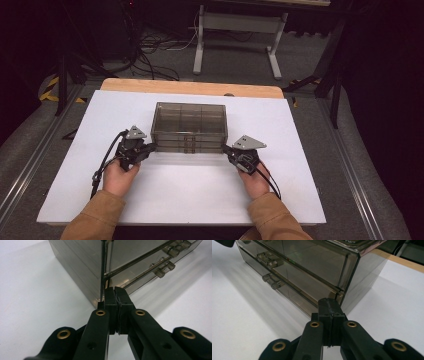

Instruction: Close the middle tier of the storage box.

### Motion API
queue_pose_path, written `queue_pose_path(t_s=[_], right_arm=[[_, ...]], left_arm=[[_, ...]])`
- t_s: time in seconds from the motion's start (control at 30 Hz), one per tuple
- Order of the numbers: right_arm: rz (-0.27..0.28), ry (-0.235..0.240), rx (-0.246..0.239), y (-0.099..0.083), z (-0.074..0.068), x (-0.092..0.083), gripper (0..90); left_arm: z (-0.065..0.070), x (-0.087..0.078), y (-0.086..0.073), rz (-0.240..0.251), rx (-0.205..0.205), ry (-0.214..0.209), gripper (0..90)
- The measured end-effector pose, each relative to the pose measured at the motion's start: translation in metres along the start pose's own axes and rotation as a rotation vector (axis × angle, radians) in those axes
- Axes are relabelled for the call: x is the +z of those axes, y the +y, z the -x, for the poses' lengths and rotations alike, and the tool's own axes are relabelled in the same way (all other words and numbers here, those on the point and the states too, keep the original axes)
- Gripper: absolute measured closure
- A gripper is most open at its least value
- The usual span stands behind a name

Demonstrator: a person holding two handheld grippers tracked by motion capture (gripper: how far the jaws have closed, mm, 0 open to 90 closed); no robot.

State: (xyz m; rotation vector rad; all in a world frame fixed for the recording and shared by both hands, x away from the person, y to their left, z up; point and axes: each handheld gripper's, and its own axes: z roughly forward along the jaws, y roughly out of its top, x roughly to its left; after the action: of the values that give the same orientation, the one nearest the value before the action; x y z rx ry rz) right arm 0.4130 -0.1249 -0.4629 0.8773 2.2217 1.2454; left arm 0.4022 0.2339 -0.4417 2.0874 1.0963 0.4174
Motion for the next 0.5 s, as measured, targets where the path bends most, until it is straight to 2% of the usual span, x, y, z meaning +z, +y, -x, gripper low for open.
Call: queue_pose_path(t_s=[0.2, 0.3, 0.4, 0.5], right_arm=[[-0.006, 0.003, 0.005, -0.0001, 0.0012, -0.0005, 90.0], [-0.006, 0.011, 0.004, 0.0000, 0.0013, -0.0011, 89.2], [-0.007, 0.044, 0.001, 0.0009, 0.0023, -0.0047, 88.6], [-0.003, 0.079, -0.017, 0.0023, 0.0009, -0.0092, 81.1]], left_arm=[[0.0000, -0.0003, -0.0004, -0.003, -0.002, -0.005, 88.3], [0.0028, -0.0024, -0.0006, -0.016, 0.050, 0.002, 84.6], [0.0065, -0.0058, -0.0008, -0.014, 0.072, 0.011, 80.5], [0.0074, -0.0099, -0.0008, -0.004, 0.069, -0.009, 75.9]])
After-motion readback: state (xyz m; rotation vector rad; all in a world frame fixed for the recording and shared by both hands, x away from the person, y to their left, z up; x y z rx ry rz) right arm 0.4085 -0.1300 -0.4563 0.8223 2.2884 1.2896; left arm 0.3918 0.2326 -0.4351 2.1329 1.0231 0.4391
